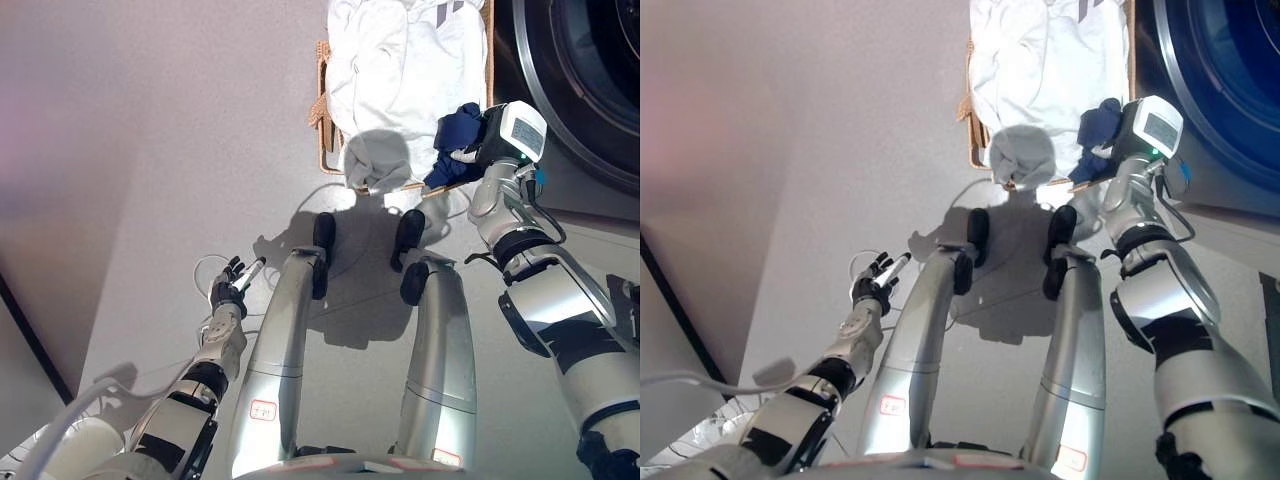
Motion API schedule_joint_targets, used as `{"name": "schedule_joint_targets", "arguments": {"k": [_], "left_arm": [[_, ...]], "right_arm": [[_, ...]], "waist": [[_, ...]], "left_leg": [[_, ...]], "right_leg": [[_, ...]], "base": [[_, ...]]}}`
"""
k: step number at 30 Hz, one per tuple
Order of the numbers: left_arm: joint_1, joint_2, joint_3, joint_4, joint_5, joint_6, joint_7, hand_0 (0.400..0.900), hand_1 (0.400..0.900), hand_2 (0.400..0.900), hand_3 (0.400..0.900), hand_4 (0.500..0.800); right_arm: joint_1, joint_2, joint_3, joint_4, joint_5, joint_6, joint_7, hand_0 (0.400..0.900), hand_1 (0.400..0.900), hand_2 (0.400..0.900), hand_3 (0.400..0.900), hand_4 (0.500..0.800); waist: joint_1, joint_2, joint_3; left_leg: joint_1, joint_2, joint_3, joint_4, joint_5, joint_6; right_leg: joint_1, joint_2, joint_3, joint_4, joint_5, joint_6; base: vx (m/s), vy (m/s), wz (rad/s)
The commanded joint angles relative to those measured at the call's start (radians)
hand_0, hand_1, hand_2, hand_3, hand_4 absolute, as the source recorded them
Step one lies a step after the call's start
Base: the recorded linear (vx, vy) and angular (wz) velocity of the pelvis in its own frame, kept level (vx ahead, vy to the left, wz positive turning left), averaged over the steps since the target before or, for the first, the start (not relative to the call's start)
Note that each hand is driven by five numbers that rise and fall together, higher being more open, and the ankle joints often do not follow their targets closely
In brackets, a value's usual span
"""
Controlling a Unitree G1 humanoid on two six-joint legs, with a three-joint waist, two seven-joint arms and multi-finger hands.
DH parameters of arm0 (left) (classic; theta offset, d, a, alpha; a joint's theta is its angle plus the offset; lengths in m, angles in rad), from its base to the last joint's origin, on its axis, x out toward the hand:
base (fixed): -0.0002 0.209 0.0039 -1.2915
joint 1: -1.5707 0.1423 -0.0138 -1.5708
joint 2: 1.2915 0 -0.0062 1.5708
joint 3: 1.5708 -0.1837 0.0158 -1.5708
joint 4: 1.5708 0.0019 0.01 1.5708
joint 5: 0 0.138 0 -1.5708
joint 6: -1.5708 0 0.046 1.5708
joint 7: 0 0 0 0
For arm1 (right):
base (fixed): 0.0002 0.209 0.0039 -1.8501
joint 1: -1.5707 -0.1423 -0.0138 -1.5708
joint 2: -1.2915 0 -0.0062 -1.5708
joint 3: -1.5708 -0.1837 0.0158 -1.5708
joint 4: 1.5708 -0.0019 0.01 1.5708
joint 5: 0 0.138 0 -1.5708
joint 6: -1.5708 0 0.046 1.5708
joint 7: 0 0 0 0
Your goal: Put the clothes in the basket into the washing machine.
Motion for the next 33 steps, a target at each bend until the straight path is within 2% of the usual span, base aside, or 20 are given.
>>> {"name": "schedule_joint_targets", "arguments": {"k": [1,5,8,12,14,19,22,23,24,26,33], "left_arm": [[0.05,0.018,0.043,0.079,-0.013,-0.029,0.043,0.9,0.9,0.9,0.9,0.8],[0.044,0.018,0.08,0.104,-0.02,-0.026,0.053,0.9,0.9,0.9,0.9,0.8],[0.038,0.02,0.114,0.122,-0.036,-0.02,0.06,0.9,0.9,0.9,0.9,0.8],[0.033,0.019,0.13,0.136,-0.06,-0.005,0.064,0.9,0.9,0.9,0.9,0.8],[0.028,0.022,0.126,0.134,-0.07,0.002,0.065,0.9,0.9,0.9,0.9,0.8],[0.047,0.025,0.109,0.112,-0.097,0.005,0.056,0.9,0.9,0.9,0.9,0.8],[0.059,0.026,0.078,0.1,-0.105,0.01,0.04,0.9,0.9,0.9,0.9,0.8],[0.063,0.025,0.07,0.098,-0.1,0.015,0.032,0.9,0.9,0.9,0.9,0.8],[0.064,0.024,0.064,0.099,-0.1,0.017,0.027,0.9,0.9,0.9,0.9,0.8],[0.075,0.018,0.056,0.099,-0.104,0.018,0.021,0.9,0.9,0.9,0.9,0.8],[0.087,-0.003,0.029,0.088,-0.107,0.021,0.016,0.9,0.9,0.9,0.9,0.8]], "right_arm": [[0.003,-0.014,-0.058,-0.126,0.108,-0.096,-0.089,0.4,0.4,0.4,0.4,0.5],[0.044,0.018,-0.197,-0.27,0.302,-0.187,-0.108,0.4,0.4,0.4,0.4,0.5],[0.082,0.068,-0.338,-0.417,0.503,-0.306,-0.111,0.4,0.4,0.4,0.4,0.5],[0.077,0.144,-0.487,-0.473,0.784,-0.452,-0.083,0.4,0.4,0.4,0.4,0.5],[0.03,0.151,-0.527,-0.444,0.891,-0.495,-0.069,0.4,0.4,0.4,0.4,0.5],[-0.096,0.12,-0.613,-0.347,1.105,-0.542,-0.051,0.4,0.4,0.4,0.4,0.5],[-0.18,0.069,-0.634,-0.238,1.296,-0.531,0.029,0.404,0.404,0.404,0.404,0.502],[-0.203,0.037,-0.618,-0.192,1.312,-0.507,0.047,0.531,0.531,0.531,0.531,0.579],[-0.214,0.027,-0.612,-0.175,1.349,-0.502,0.071,0.9,0.9,0.9,0.9,0.8],[-0.222,0.02,-0.606,-0.166,1.388,-0.494,0.103,0.9,0.9,0.9,0.9,0.8],[-0.223,0.019,-0.595,-0.17,1.414,-0.517,0.118,0.9,0.9,0.9,0.9,0.8]], "waist": [[-0.051,0.024,-0.028],[-0.075,0.013,-0.023],[-0.097,0.002,-0.017],[-0.109,-0.001,-0.02],[-0.106,0.004,-0.031],[-0.087,0.024,-0.046],[-0.062,0.039,-0.057],[-0.053,0.045,-0.06],[-0.045,0.051,-0.063],[-0.034,0.057,-0.068],[-0.023,0.069,-0.077]], "left_leg": [[0.12,-0.019,-0.008,-0.143,-0.006,-0.001],[0.187,-0.011,-0.011,-0.205,-0.002,0.0],[0.234,-0.005,-0.011,-0.251,0.001,-0.001],[0.275,-0.002,-0.013,-0.296,0.003,-0.004],[0.282,-0.004,-0.016,-0.314,0.005,-0.007],[0.298,-0.008,-0.017,-0.334,0.009,-0.008],[0.296,-0.01,-0.016,-0.329,0.007,-0.006],[0.295,-0.01,-0.015,-0.327,0.007,-0.005],[0.294,-0.011,-0.014,-0.325,0.007,-0.003],[0.294,-0.012,-0.012,-0.324,0.007,-0.001],[0.303,-0.015,-0.011,-0.325,0.006,-0.002]], "right_leg": [[0.105,0.015,0.009,-0.007,-0.089,0.07],[0.176,0.021,0.011,-0.069,-0.082,0.069],[0.221,0.028,0.015,-0.109,-0.079,0.067],[0.265,0.039,0.017,-0.158,-0.077,0.066],[0.27,0.038,0.019,-0.172,-0.077,0.066],[0.278,0.036,0.024,-0.183,-0.081,0.067],[0.274,0.031,0.027,-0.172,-0.085,0.067],[0.27,0.027,0.028,-0.168,-0.086,0.069],[0.267,0.025,0.03,-0.165,-0.088,0.069],[0.264,0.023,0.031,-0.159,-0.089,0.07],[0.272,0.016,0.03,-0.149,-0.1,0.07]], "base": [[0.0,0.01,-0.09],[0.01,0.017,-0.11],[0.02,0.019,-0.11],[0.03,0.005,-0.08],[0.02,-0.003,0.0],[0.04,-0.015,0.01],[0.06,-0.022,0.04],[0.07,-0.026,0.04],[0.07,-0.03,0.04],[0.08,-0.023,0.02],[0.07,-0.017,0.03]]}}
